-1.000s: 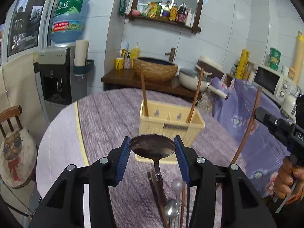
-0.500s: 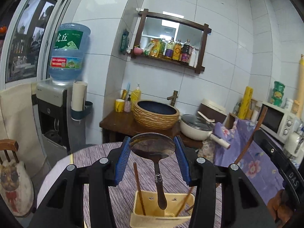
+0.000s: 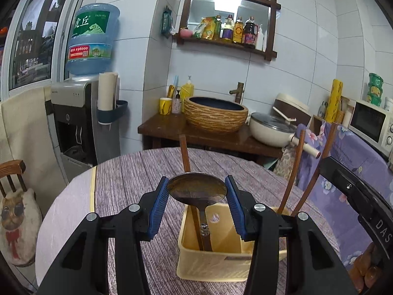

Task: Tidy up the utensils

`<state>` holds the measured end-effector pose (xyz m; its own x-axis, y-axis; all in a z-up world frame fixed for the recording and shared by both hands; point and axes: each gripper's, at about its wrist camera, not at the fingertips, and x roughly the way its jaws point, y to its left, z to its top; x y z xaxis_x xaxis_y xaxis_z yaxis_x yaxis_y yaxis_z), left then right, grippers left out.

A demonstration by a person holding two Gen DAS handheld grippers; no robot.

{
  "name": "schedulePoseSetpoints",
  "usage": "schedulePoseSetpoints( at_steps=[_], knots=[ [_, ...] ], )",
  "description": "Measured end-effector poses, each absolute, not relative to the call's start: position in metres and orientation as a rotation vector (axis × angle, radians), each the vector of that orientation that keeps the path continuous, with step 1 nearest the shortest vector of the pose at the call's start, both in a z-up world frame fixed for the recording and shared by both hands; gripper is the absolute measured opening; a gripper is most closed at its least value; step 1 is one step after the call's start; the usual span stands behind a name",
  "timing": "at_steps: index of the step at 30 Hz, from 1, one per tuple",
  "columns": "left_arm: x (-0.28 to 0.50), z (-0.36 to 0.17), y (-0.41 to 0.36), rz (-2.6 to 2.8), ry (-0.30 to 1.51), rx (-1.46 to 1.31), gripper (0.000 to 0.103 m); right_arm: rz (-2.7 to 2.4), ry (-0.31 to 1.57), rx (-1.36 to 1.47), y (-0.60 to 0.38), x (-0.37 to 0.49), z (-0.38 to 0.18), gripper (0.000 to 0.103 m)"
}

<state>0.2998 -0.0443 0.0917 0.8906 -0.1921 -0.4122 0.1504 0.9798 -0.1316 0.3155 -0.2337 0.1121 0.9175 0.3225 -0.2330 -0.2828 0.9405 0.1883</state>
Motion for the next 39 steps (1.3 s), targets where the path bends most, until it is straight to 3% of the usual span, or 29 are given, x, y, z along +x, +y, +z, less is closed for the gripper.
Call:
schedulePoseSetpoints(
  at_steps=[12, 14, 16, 18, 19, 21, 24, 31, 39],
  knots=[
    [0.297, 0.072, -0.045, -0.188, 0.467, -0.068, 0.047, 0.309, 0.29, 0.165, -0.24, 0.315, 0.094, 0.006],
    [0.291, 0.074, -0.045, -0.191, 0.453, -0.063, 0.053, 0.307, 0.289, 0.166, -0.241, 0.312, 0.093, 0.006],
    [0.282, 0.078, -0.043, -0.194, 0.433, -0.073, 0.07, 0.307, 0.292, 0.172, -0.243, 0.307, 0.093, 0.007],
    [0.273, 0.08, -0.041, -0.199, 0.417, -0.089, 0.075, 0.305, 0.294, 0.182, -0.246, 0.299, 0.093, 0.018],
    [0.267, 0.08, -0.039, -0.201, 0.416, -0.09, 0.077, 0.3, 0.296, 0.189, -0.247, 0.295, 0.093, 0.033],
    [0.257, 0.077, -0.035, -0.191, 0.421, -0.093, 0.083, 0.29, 0.296, 0.209, -0.252, 0.285, 0.093, 0.052],
    [0.244, 0.07, -0.028, -0.182, 0.442, -0.11, 0.089, 0.263, 0.319, 0.192, -0.255, 0.269, 0.09, 0.053],
    [0.211, 0.041, -0.003, -0.123, 0.523, -0.139, 0.092, 0.208, 0.436, 0.12, -0.255, 0.238, 0.057, 0.068],
    [0.186, -0.005, 0.008, -0.09, 0.661, -0.111, 0.09, 0.171, 0.64, 0.114, -0.256, 0.228, -0.004, 0.068]
  ],
)
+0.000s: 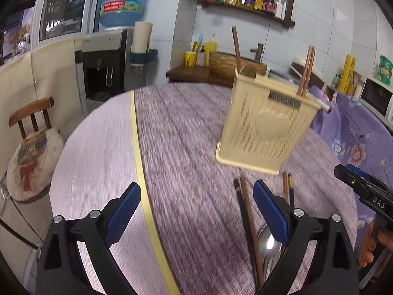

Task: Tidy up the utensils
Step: 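Open both tools and move them back to the utensils, then reach the left tool to a wooden chopstick while the right tool approaches a black chopstick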

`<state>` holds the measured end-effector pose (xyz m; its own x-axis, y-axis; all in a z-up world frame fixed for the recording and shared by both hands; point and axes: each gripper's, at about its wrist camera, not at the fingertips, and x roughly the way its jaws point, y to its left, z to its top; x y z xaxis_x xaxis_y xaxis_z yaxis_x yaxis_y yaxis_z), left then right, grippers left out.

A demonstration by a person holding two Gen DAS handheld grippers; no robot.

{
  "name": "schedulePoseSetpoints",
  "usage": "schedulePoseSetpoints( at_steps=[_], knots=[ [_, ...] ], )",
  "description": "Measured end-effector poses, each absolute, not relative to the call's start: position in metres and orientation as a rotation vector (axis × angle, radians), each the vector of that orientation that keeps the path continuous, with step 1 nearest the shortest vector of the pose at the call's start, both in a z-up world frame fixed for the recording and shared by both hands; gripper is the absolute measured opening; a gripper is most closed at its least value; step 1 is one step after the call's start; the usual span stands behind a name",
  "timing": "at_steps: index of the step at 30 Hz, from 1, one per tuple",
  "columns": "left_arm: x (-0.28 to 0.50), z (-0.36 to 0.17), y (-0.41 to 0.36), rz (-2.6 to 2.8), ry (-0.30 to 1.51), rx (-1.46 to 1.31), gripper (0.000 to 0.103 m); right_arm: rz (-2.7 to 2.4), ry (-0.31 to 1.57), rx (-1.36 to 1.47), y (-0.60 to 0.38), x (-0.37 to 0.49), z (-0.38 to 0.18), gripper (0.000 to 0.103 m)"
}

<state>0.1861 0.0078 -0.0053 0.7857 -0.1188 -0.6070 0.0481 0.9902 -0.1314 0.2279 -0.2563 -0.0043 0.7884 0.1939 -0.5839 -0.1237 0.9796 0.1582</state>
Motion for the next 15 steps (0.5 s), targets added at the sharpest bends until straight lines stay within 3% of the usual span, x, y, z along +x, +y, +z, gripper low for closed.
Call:
schedulePoseSetpoints(
  at_steps=[10, 15],
  knots=[
    [0.169, -0.033, -0.007, -0.14, 0.751, -0.079, 0.073, 0.174, 0.792, 0.063, -0.232, 0.225, -0.046, 0.068],
    [0.168, -0.042, -0.018, -0.18, 0.788, -0.073, 0.07, 0.189, 0.843, 0.0, -0.213, 0.22, -0.056, 0.068]
  ],
)
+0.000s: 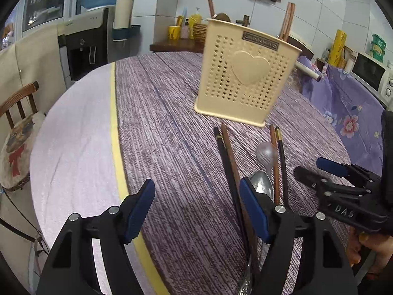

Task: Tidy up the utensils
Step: 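Reach the left tool to a wooden chopstick while the right tool approaches a black chopstick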

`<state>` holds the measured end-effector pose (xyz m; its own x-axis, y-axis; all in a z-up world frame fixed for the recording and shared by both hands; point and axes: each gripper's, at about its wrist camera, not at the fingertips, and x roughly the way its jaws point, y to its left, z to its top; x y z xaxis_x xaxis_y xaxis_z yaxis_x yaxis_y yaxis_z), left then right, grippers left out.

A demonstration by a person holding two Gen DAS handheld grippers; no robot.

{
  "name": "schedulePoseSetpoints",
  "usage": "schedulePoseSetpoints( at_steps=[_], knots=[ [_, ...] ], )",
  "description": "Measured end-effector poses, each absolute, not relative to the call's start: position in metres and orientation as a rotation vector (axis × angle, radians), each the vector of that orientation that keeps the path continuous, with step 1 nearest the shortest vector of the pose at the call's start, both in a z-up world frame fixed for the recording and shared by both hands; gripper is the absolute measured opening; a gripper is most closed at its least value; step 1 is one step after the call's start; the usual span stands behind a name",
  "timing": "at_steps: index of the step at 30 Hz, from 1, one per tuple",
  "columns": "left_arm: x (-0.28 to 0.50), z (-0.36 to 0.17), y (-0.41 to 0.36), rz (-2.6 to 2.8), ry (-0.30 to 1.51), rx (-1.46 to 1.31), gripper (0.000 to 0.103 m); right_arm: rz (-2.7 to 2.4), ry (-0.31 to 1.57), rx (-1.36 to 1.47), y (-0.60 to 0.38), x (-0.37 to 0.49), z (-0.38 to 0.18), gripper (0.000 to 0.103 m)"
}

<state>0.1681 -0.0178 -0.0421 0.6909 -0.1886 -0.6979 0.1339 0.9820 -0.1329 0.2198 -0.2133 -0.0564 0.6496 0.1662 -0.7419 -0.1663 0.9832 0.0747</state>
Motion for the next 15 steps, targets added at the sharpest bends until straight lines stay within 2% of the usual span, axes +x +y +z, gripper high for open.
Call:
schedulePoseSetpoints(
  at_steps=[15],
  knots=[
    [0.172, -0.064, -0.04, -0.206, 0.865, 0.03, 0.066, 0.22, 0.916, -0.139, -0.193, 0.217, -0.067, 0.068]
  ],
)
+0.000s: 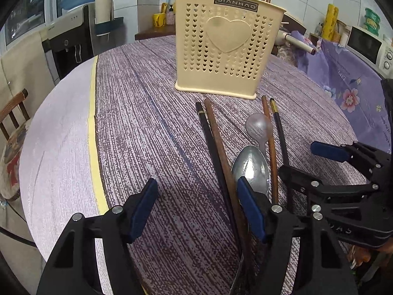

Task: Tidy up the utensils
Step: 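Reach the left tool to a wooden chopstick while the right tool approaches a black chopstick, then close the left tool on the wooden chopstick while the right tool grasps the gold-tipped black chopstick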

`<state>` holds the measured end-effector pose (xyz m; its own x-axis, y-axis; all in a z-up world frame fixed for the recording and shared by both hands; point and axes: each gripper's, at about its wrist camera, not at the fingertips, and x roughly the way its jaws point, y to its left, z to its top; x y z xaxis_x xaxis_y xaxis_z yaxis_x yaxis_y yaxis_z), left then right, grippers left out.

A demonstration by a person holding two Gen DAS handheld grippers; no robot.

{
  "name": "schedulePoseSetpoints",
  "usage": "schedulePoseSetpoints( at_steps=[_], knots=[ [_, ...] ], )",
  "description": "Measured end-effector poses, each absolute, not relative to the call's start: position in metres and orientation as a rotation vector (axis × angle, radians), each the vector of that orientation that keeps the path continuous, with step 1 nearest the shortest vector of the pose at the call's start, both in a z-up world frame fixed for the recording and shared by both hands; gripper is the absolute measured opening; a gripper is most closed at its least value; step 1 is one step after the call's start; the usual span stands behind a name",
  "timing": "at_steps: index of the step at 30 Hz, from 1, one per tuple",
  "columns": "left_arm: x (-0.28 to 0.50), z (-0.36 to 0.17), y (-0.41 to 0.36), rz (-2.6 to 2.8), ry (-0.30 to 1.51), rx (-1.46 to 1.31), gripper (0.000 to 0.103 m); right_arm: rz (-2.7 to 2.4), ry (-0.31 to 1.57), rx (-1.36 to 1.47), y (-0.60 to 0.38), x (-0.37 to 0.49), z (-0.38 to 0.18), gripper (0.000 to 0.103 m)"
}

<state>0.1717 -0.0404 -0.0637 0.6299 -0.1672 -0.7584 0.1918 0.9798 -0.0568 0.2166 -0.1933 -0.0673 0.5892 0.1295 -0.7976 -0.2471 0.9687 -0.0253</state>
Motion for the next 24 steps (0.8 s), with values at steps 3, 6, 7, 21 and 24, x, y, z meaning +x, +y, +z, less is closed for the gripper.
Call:
schedulePoseSetpoints(
  at_steps=[3, 6, 7, 21, 24],
  knots=[
    [0.171, -0.063, -0.039, -0.198, 0.868, 0.041, 0.066, 0.217, 0.936, -0.17, -0.203, 0.216, -0.066, 0.068],
    [0.17, -0.063, -0.031, -0.184, 0.871, 0.036, 0.066, 0.215, 0.964, -0.158, -0.221, 0.215, -0.066, 0.068],
    [0.17, -0.062, -0.027, -0.177, 0.872, 0.026, 0.066, 0.211, 0.969, -0.152, -0.227, 0.215, -0.066, 0.068],
    [0.184, -0.051, -0.019, -0.182, 0.86, 0.004, 0.065, 0.106, 0.954, 0.04, -0.273, 0.229, -0.067, 0.057],
    [0.196, -0.051, -0.02, -0.186, 0.868, 0.028, 0.061, 0.093, 0.951, 0.06, -0.276, 0.235, -0.067, 0.056]
  ],
)
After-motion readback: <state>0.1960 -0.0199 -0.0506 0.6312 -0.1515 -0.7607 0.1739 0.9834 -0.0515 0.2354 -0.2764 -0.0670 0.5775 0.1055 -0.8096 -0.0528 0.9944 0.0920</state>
